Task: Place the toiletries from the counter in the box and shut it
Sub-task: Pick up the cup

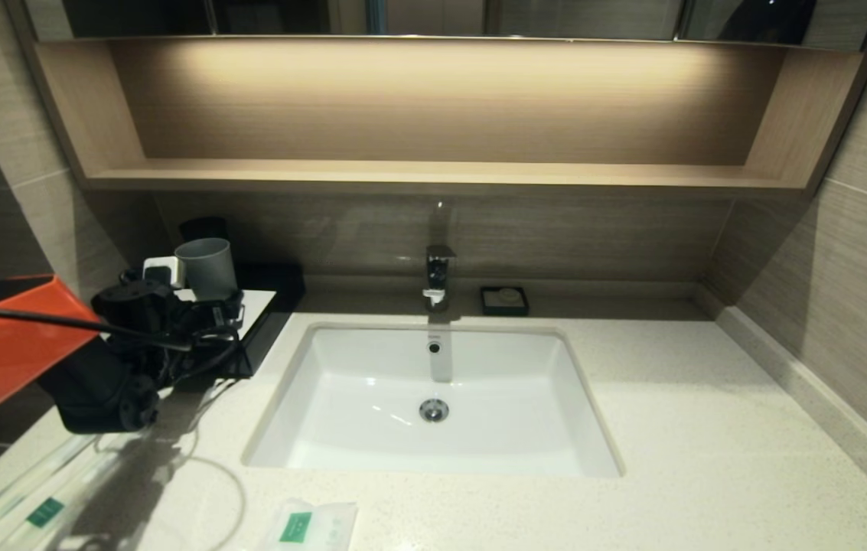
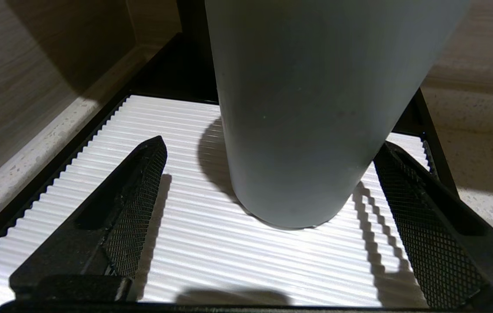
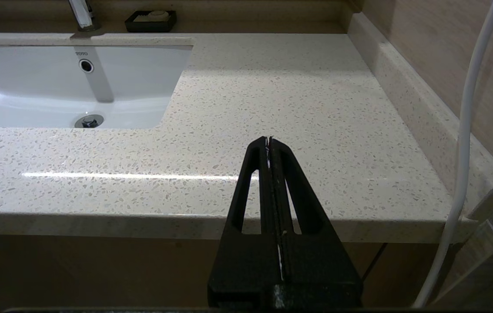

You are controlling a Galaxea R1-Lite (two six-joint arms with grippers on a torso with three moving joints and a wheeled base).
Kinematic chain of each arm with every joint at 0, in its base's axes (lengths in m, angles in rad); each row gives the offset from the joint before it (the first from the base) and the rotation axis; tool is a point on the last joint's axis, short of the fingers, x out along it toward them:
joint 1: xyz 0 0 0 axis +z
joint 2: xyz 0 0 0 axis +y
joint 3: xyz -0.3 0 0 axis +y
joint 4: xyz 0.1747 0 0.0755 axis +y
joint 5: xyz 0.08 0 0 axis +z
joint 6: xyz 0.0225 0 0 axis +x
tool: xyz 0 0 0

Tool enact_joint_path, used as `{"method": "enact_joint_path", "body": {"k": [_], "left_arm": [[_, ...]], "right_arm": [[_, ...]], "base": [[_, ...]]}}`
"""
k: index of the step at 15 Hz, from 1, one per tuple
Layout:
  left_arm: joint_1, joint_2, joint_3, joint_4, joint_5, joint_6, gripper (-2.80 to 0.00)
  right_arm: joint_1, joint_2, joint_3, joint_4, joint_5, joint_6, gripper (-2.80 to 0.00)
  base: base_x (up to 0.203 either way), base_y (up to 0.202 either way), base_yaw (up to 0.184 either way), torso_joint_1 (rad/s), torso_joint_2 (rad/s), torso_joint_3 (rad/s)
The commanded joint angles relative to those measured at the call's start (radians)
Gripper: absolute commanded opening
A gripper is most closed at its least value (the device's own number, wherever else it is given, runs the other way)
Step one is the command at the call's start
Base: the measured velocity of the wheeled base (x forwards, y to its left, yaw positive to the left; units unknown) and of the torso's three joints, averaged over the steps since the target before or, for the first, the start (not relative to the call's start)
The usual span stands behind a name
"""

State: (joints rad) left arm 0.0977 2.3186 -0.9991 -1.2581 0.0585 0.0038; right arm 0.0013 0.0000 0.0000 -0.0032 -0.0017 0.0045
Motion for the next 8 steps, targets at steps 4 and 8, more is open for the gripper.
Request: {"method": "enact_joint_path", "body": {"k": [4,8], "left_arm": [[0.001,0.021,-0.026,-0.007,0.000,-0.001,0.00],[0.001,0.033,-0.033,-0.011,0.000,-0.001,0.00]], "right_arm": [[0.000,0.000,0.002,0.000,0.000,0.000,-2.80],[0.000,0.000,0.002,0.000,0.000,0.000,-2.80]], "base": [[0.000,0.000,0.000,0.000,0.00,0.000],[0.000,0.000,0.000,0.000,0.00,0.000]]}}
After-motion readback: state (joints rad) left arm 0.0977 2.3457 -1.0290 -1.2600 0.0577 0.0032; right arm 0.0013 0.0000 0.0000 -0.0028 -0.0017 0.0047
